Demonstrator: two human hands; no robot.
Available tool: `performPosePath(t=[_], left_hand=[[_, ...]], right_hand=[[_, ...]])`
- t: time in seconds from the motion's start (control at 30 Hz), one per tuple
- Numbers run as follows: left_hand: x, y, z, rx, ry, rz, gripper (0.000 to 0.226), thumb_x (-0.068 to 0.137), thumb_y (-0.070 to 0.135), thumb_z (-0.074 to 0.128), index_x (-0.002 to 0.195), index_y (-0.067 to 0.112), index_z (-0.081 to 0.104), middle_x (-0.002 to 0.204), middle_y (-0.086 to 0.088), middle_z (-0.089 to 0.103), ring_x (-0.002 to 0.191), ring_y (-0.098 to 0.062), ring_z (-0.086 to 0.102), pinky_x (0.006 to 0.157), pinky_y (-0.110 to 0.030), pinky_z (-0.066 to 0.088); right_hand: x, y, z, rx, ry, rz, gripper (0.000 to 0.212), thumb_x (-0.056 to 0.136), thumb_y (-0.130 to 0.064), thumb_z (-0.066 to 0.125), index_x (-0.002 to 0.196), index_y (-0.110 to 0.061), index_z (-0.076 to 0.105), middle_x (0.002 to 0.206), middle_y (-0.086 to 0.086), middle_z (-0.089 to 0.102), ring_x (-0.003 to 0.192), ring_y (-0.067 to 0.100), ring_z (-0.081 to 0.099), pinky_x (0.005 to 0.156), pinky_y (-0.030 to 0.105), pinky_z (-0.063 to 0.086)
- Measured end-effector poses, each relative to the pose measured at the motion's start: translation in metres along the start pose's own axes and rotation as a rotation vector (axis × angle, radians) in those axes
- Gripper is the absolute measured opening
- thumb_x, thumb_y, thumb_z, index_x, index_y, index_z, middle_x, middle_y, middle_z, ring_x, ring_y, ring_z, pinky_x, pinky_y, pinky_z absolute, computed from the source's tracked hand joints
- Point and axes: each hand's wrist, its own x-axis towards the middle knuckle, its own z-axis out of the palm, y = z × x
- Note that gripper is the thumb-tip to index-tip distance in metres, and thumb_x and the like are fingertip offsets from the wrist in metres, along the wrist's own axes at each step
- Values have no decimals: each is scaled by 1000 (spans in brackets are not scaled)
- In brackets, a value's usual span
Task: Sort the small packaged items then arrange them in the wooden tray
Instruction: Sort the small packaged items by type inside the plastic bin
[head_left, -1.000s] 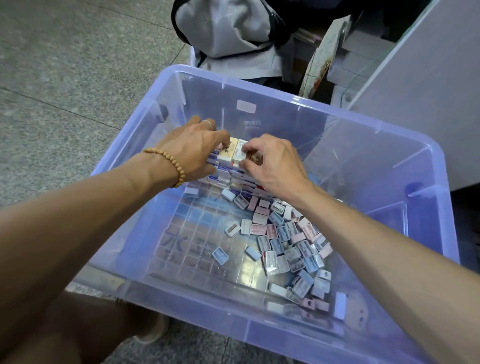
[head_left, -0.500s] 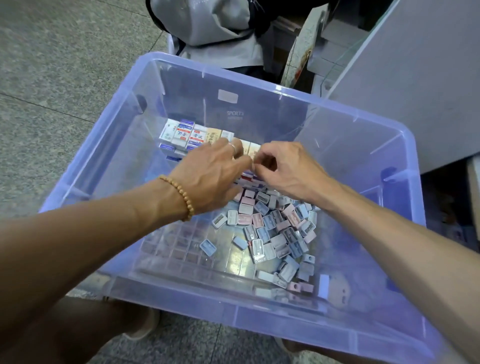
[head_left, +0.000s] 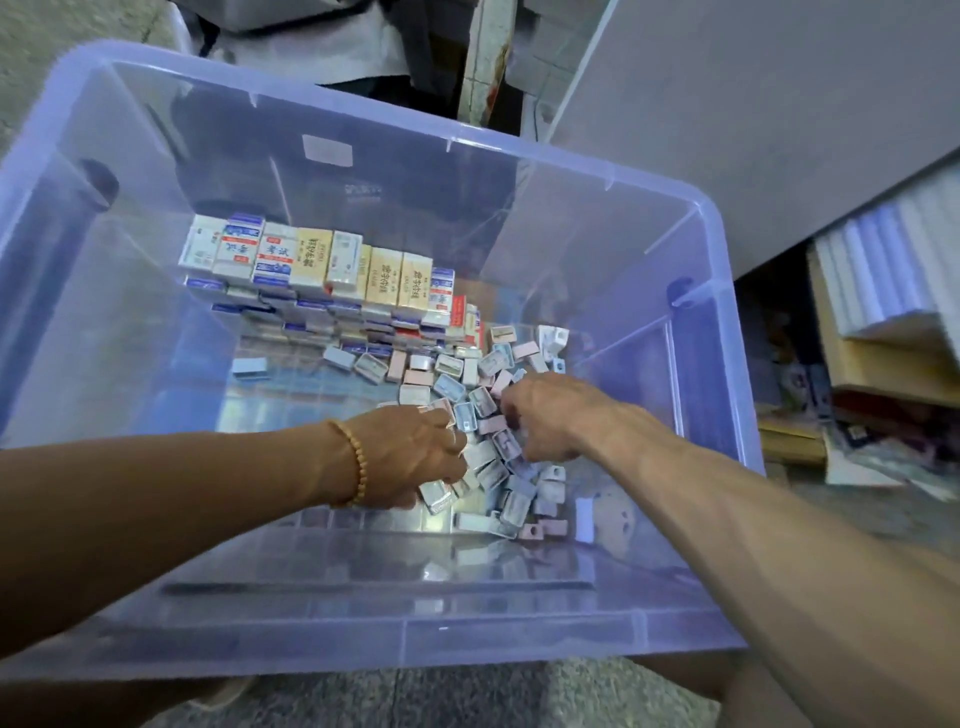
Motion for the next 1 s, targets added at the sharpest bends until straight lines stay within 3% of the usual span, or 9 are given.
performPosePath(t=[0.1,0.23,0.3,0.4,0.47,0.6,0.67,0.83,1.0], left_hand=[[-4,5,2,111,140,18,32,73,37,77,100,25,66,104,-2,60,92,-19,55,71,-30,47],[-3,3,0,9,-17,-31,33,92,32,60,122,19,55,123,-4,46,111,-21,45,87,-34,45],[-7,0,-7,-87,11,-58,30,92,35,58,120,22,54,120,1,47,110,-18,47,86,-30,44],[-17,-5,-18,-213,25,-141,25,92,41,58,111,26,51,97,7,47,90,-15,47,73,-24,38],[-25,-8,-28,-266,34,-226,26,90,44,61,106,27,49,88,9,44,82,-13,44,69,-22,34],[-46,-15,-33,-391,95,-338,22,86,33,67,94,25,48,78,10,47,76,-13,47,63,-23,39],[-54,-16,-33,-438,97,-379,21,83,31,70,89,24,51,77,10,52,72,-11,49,63,-24,46],[-54,-19,-40,-542,159,-448,25,81,31,72,85,26,48,74,13,48,64,-4,43,54,-19,34],[-55,-24,-46,-614,207,-535,25,78,27,74,89,23,52,74,11,49,63,-3,45,51,-17,32]], right_hand=[[-4,-3,6,88,-33,10,32,81,-9,68,111,-21,68,109,3,68,101,26,63,73,27,44],[-6,-3,9,160,-12,7,39,82,-2,63,112,-26,69,109,-1,68,103,24,63,78,27,47],[-4,-2,6,156,8,15,34,82,-7,64,107,-29,72,110,-2,69,101,23,63,81,29,51],[-2,-1,-6,217,268,83,20,84,-14,65,101,-23,70,107,4,66,102,27,62,81,32,50],[2,1,-18,163,408,108,31,86,-17,64,117,-15,63,119,9,58,115,31,54,93,40,46],[11,-1,-29,85,266,200,62,87,-31,65,139,-6,43,136,15,44,125,36,44,101,43,41],[12,-1,-24,74,202,240,59,89,-28,62,139,-2,43,136,19,44,124,37,47,103,41,42],[6,-2,-15,58,183,195,37,88,-7,57,126,-4,55,129,17,56,118,34,55,100,38,45],[-6,-2,0,137,117,162,41,89,-1,52,129,-8,51,127,14,58,116,32,56,91,35,46]])
